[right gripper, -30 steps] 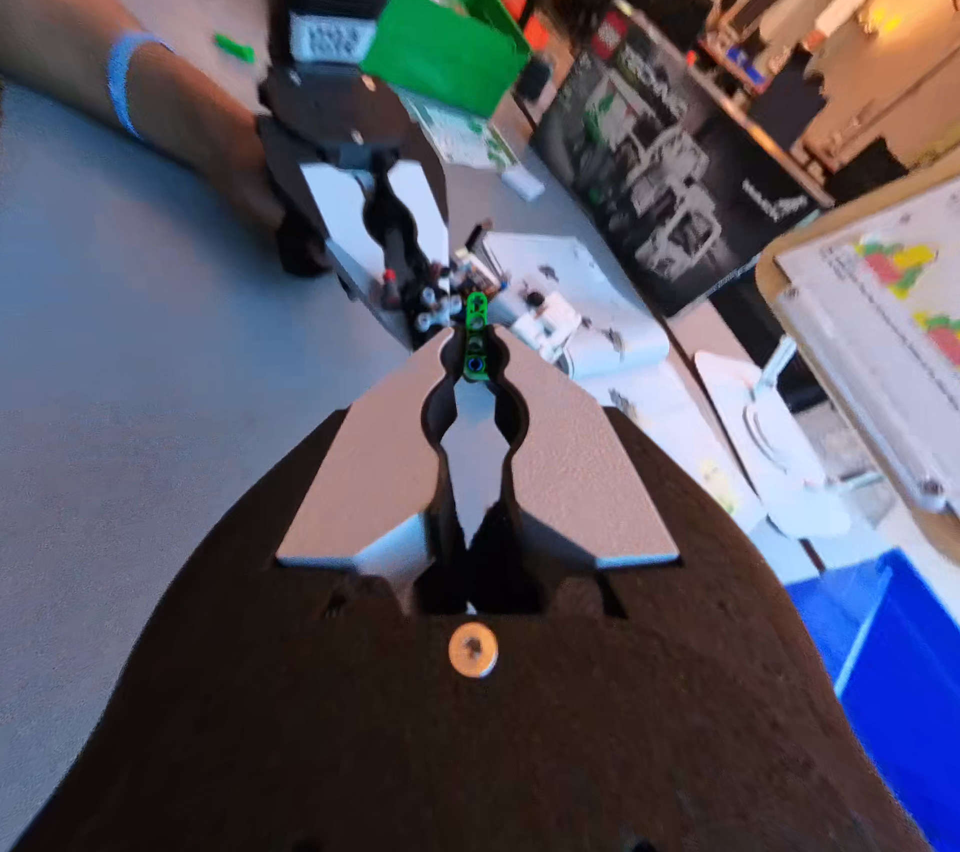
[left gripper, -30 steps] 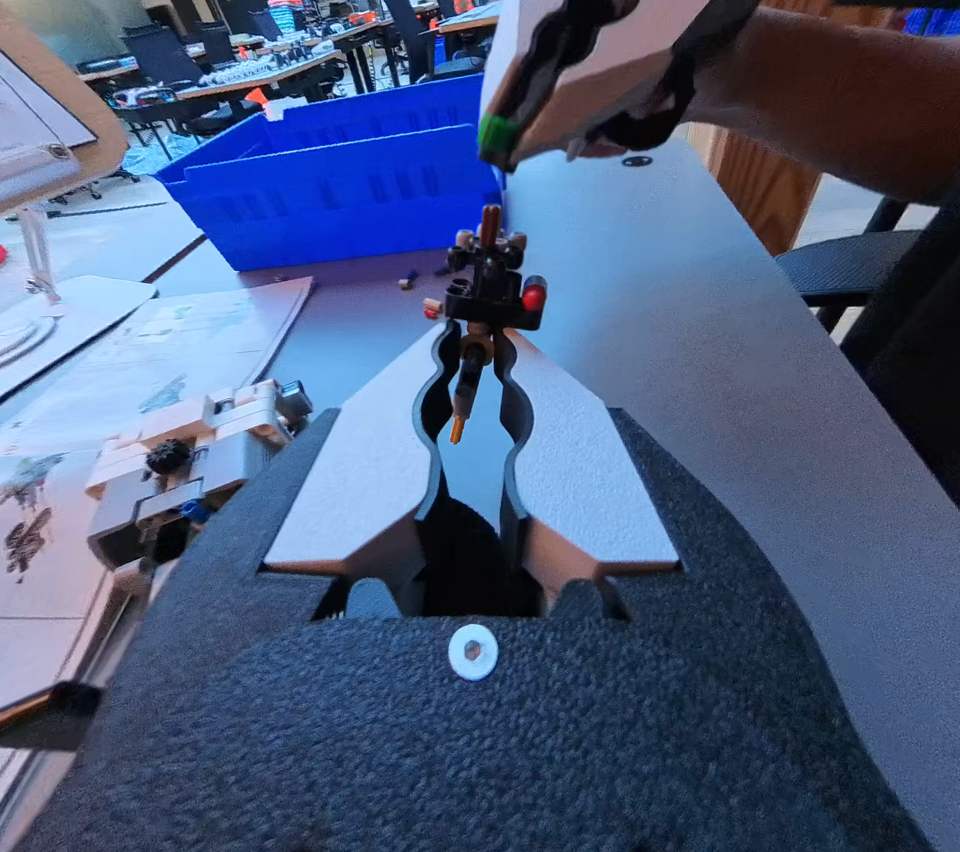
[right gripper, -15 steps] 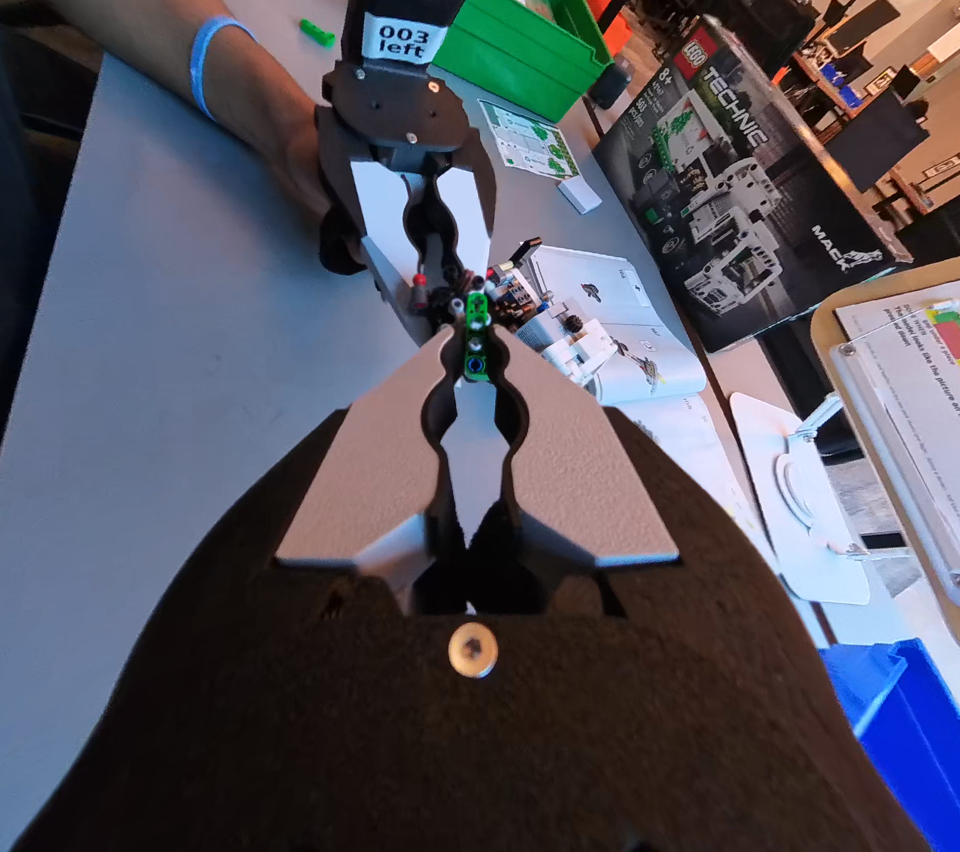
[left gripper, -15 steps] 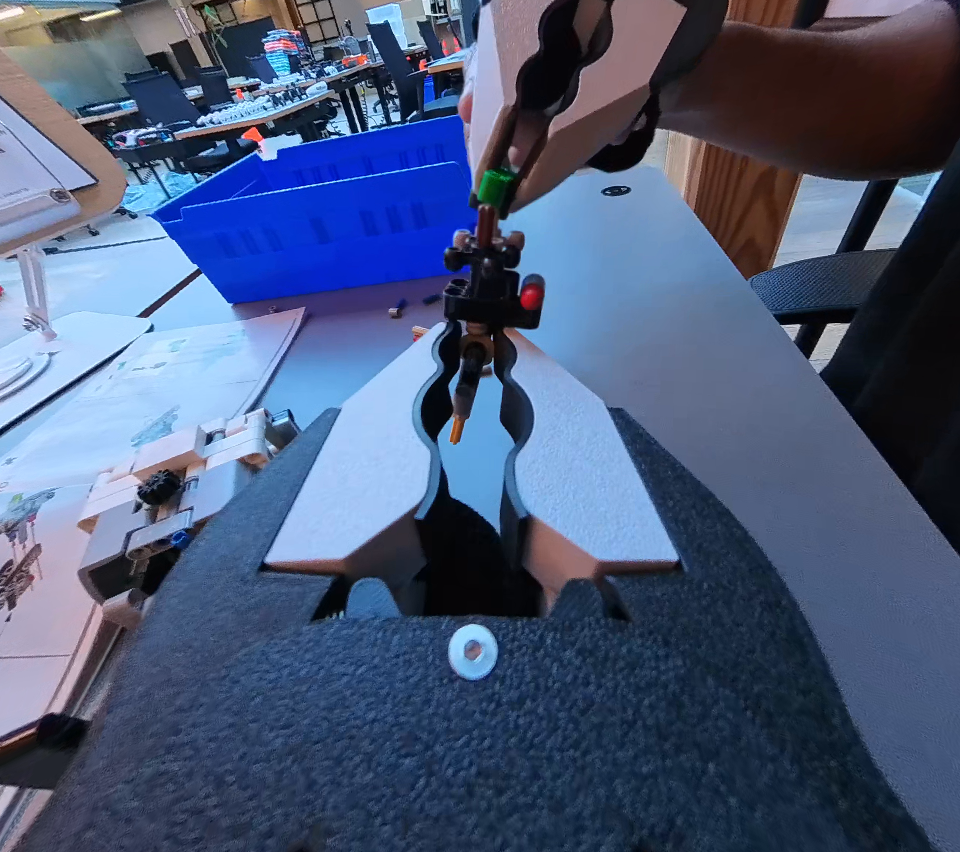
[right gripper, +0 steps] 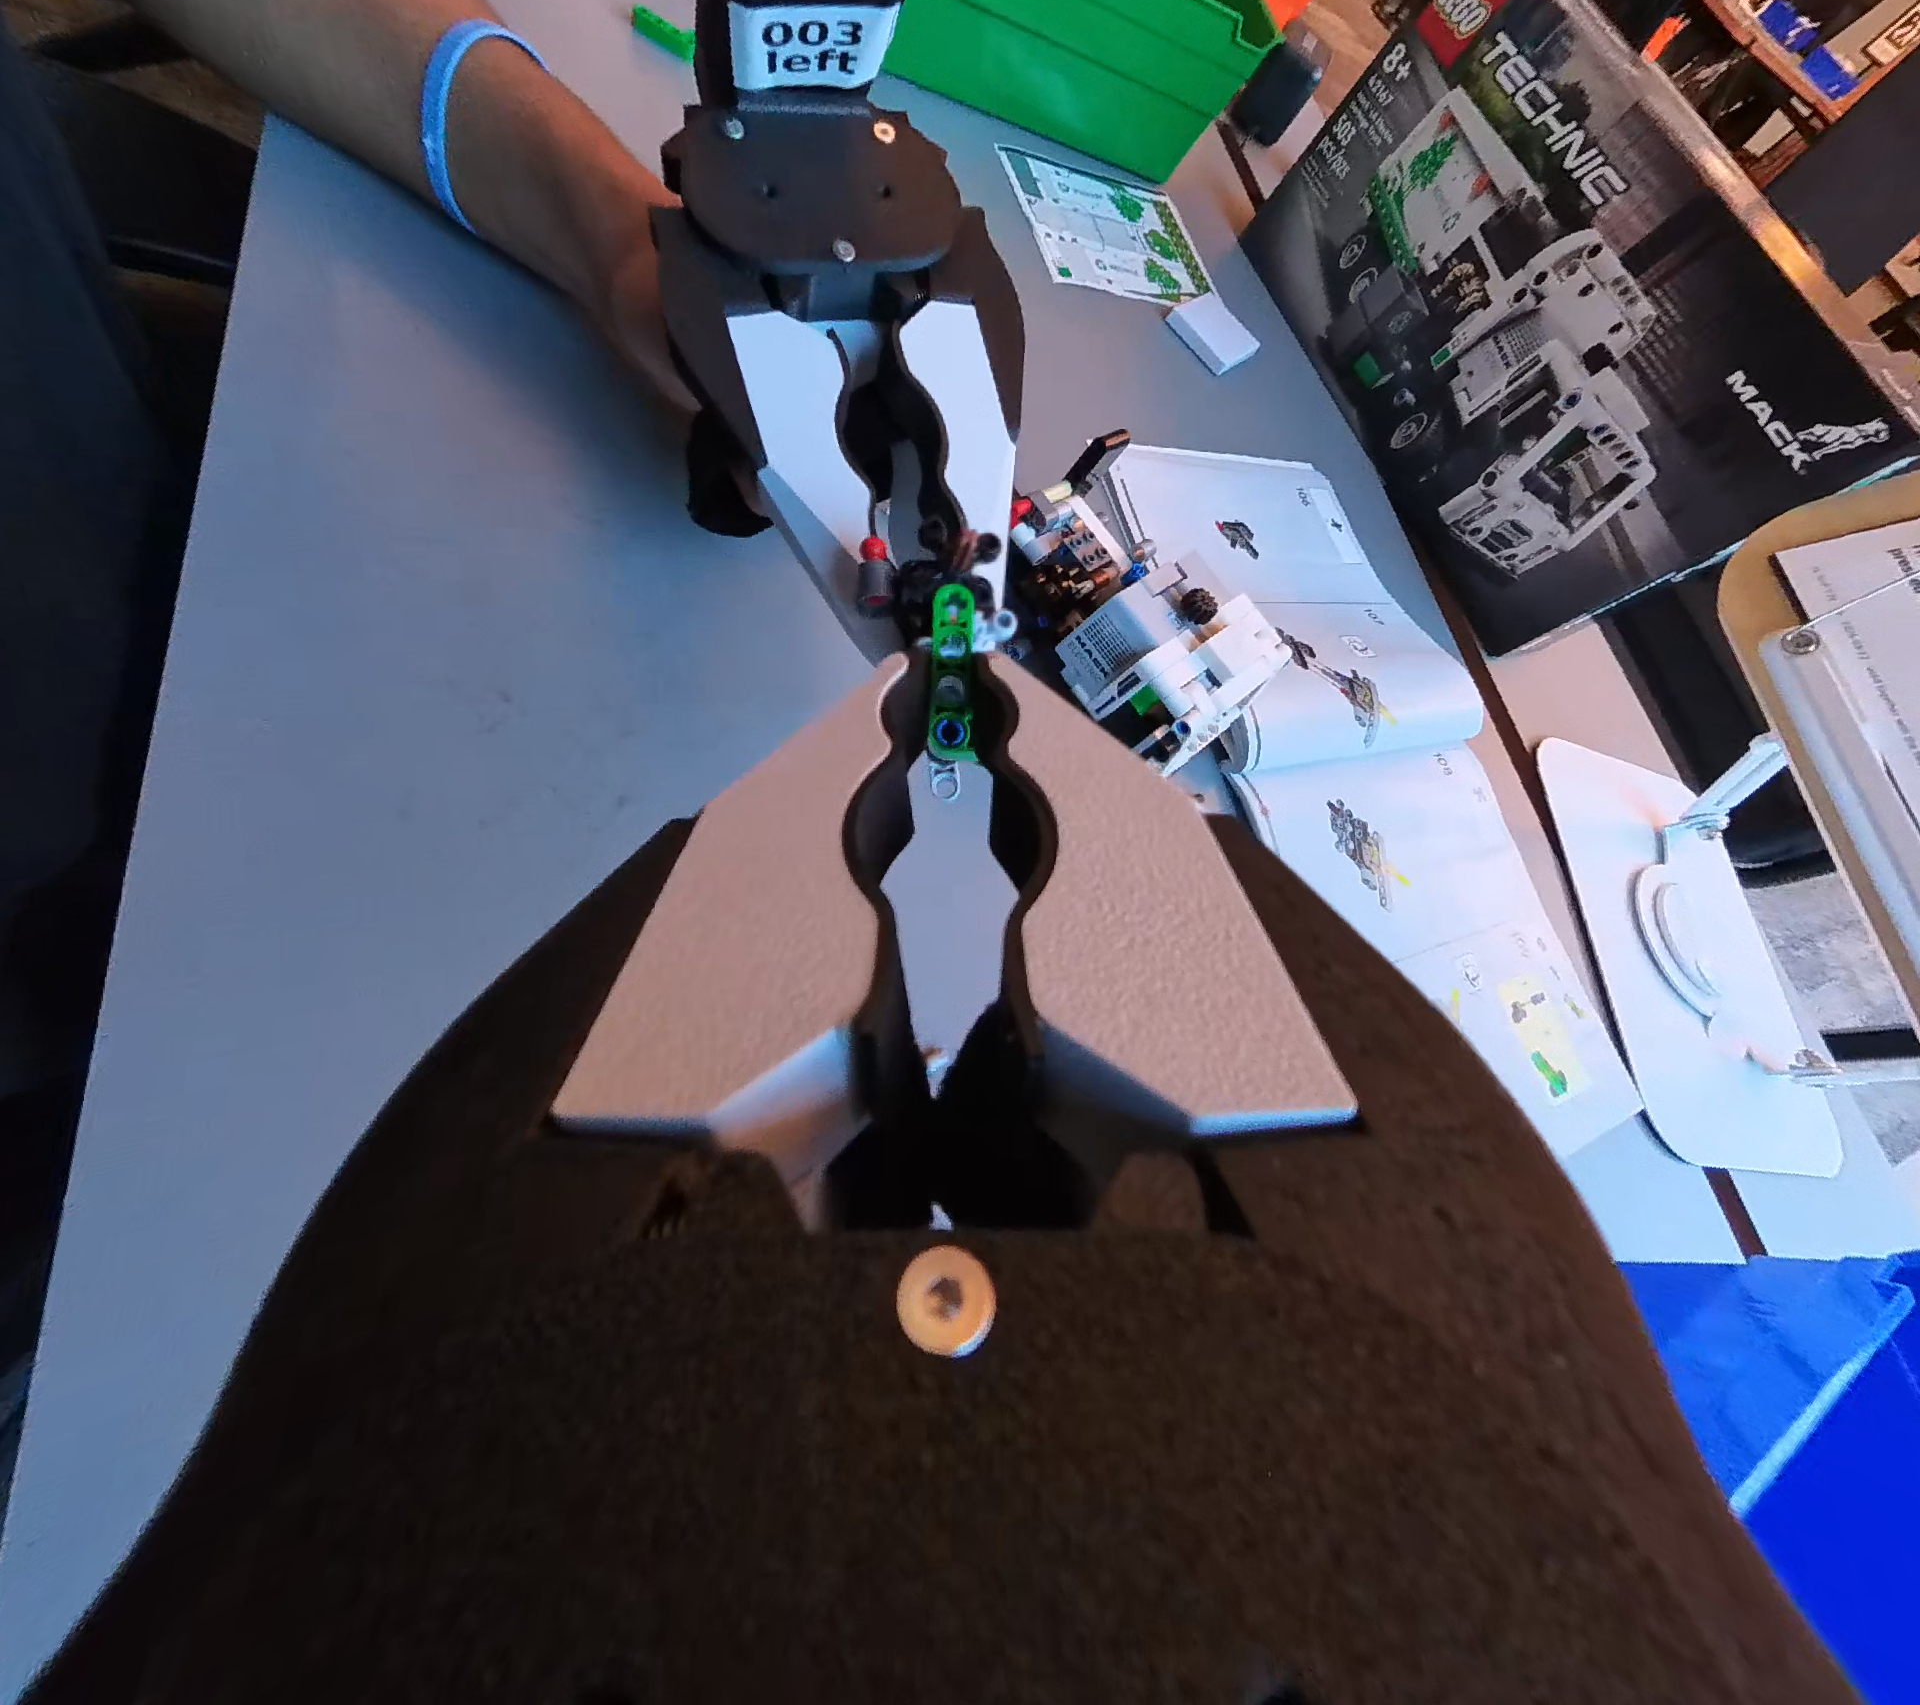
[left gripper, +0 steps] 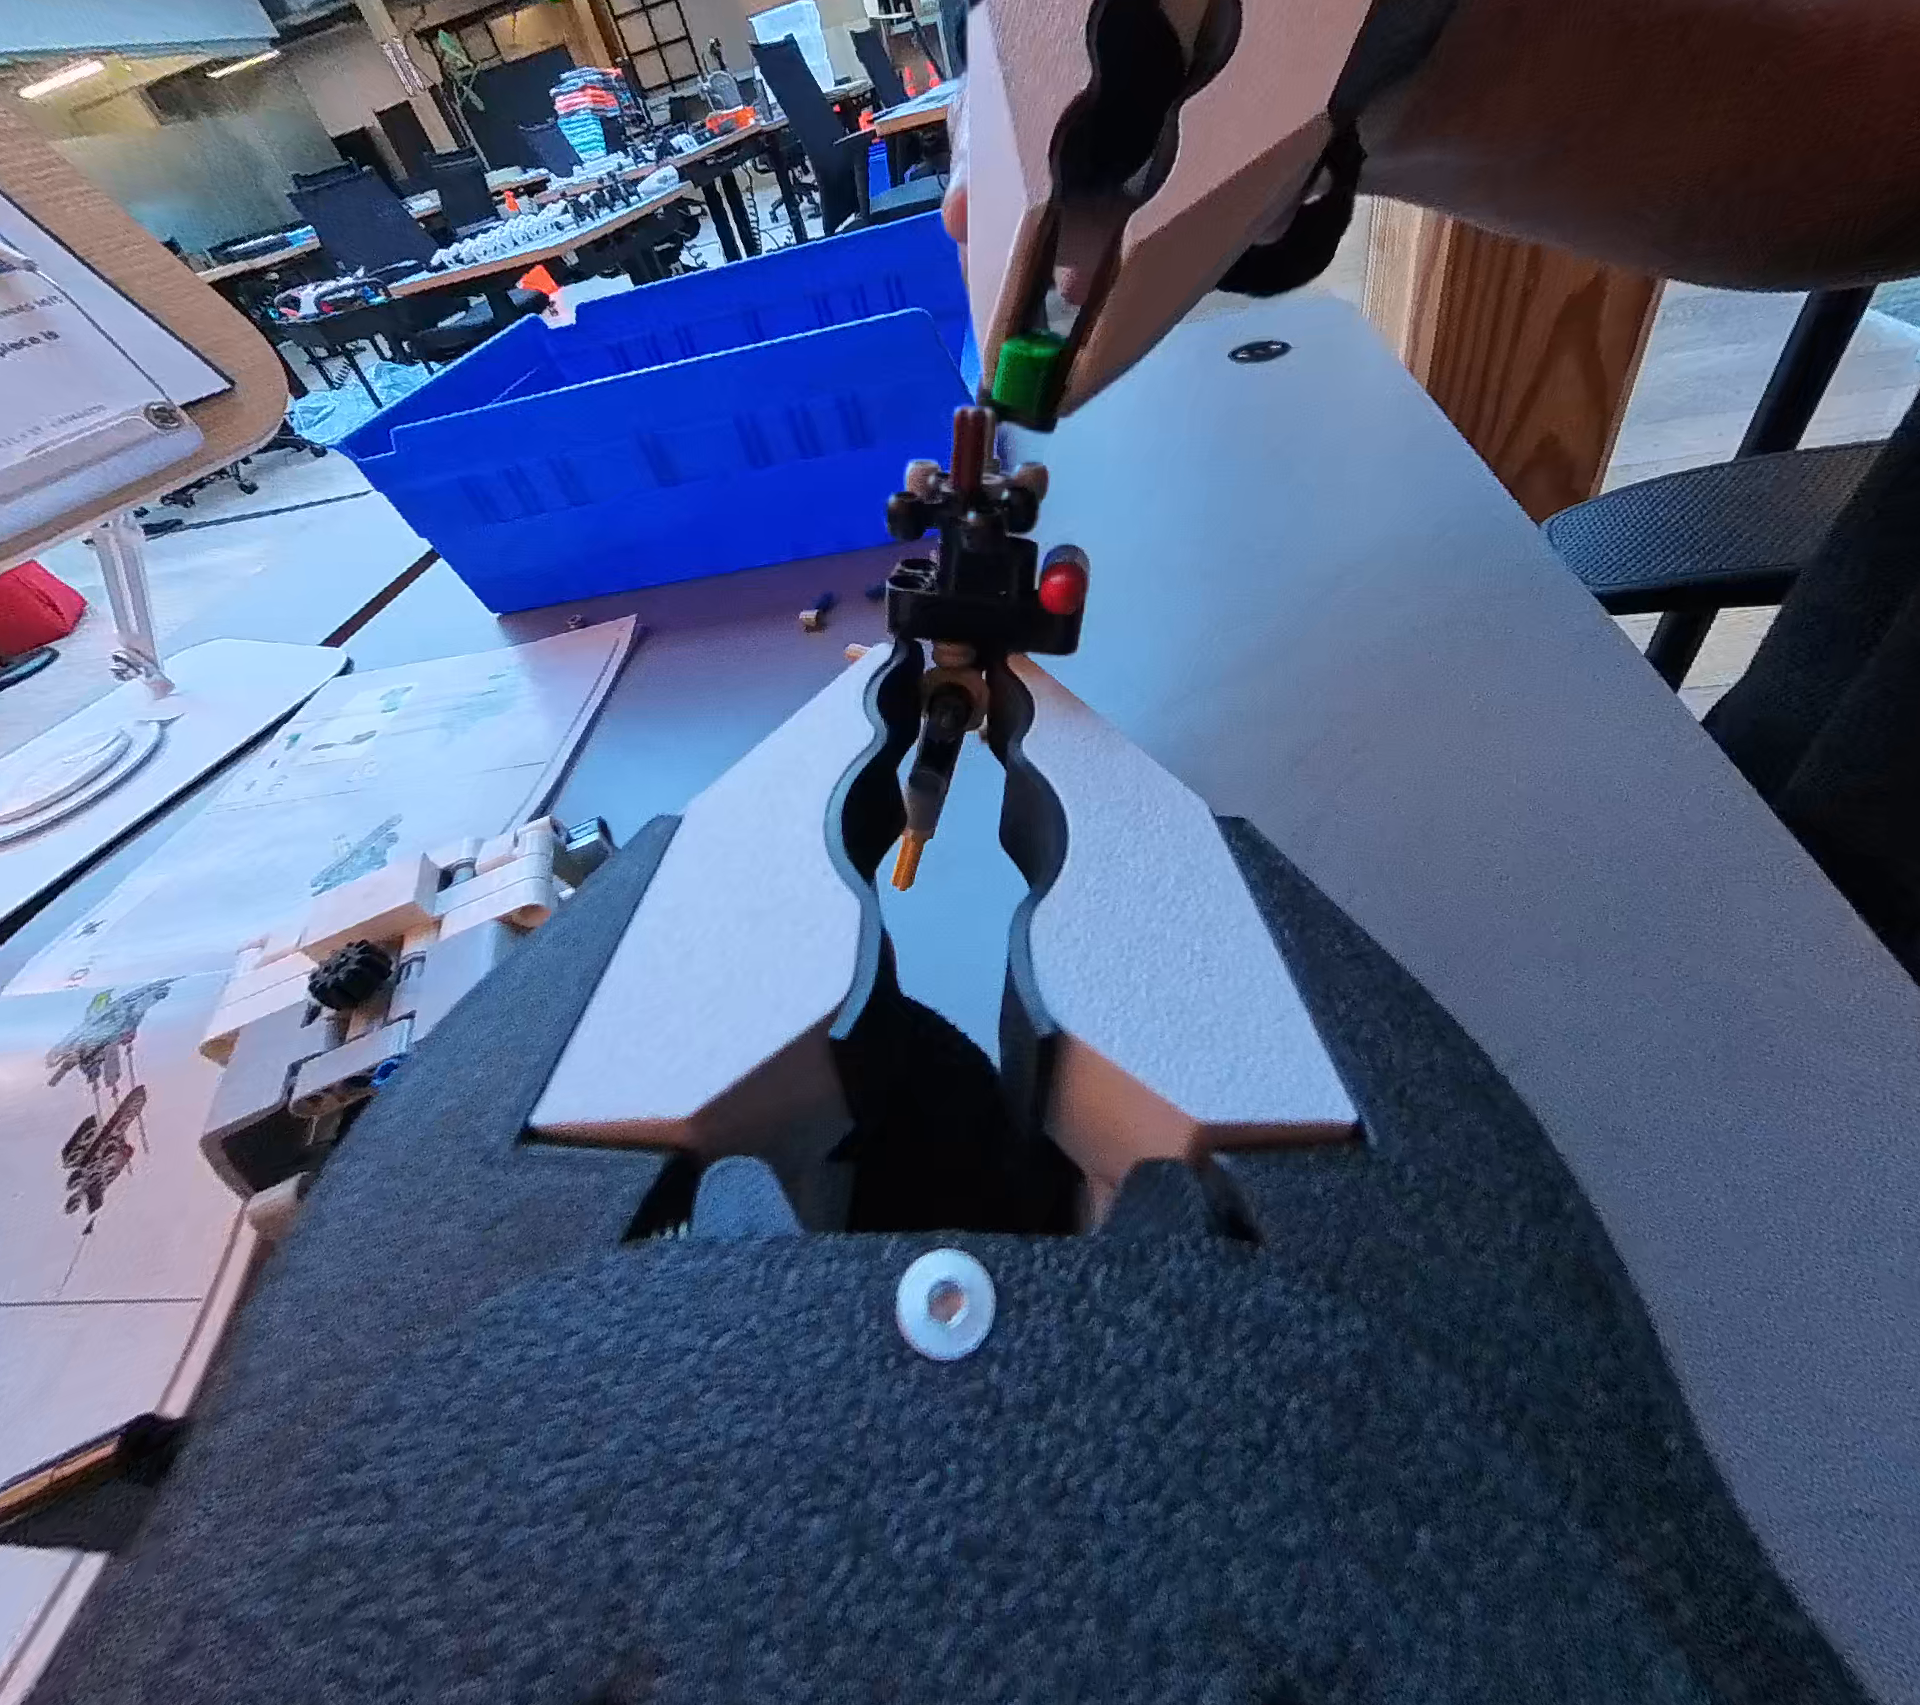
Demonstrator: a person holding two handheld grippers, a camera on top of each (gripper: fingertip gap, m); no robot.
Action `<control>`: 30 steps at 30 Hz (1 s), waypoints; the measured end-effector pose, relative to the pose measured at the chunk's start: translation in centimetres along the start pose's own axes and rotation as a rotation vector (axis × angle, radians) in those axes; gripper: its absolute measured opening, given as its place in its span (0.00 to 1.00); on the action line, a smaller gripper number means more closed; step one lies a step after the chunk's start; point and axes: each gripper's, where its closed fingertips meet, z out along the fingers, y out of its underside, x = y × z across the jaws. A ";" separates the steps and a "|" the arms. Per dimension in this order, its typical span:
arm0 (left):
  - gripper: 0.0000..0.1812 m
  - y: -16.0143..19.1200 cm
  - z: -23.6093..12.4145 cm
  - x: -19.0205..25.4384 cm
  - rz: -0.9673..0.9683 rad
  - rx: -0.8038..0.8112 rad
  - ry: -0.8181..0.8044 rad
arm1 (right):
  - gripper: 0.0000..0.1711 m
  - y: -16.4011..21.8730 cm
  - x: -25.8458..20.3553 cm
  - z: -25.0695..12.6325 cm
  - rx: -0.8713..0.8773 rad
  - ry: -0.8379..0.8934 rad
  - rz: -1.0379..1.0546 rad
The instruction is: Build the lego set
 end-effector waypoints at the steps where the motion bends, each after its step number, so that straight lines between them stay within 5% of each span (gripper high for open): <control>1: 0.05 0.0 0.0 0.0 0.005 0.003 -0.002 | 0.04 0.0 0.1 -0.1 -0.004 0.007 -0.003; 30: 0.05 0.3 0.4 -0.4 0.079 -0.030 -0.097 | 0.04 0.9 0.8 0.3 -0.046 0.048 0.188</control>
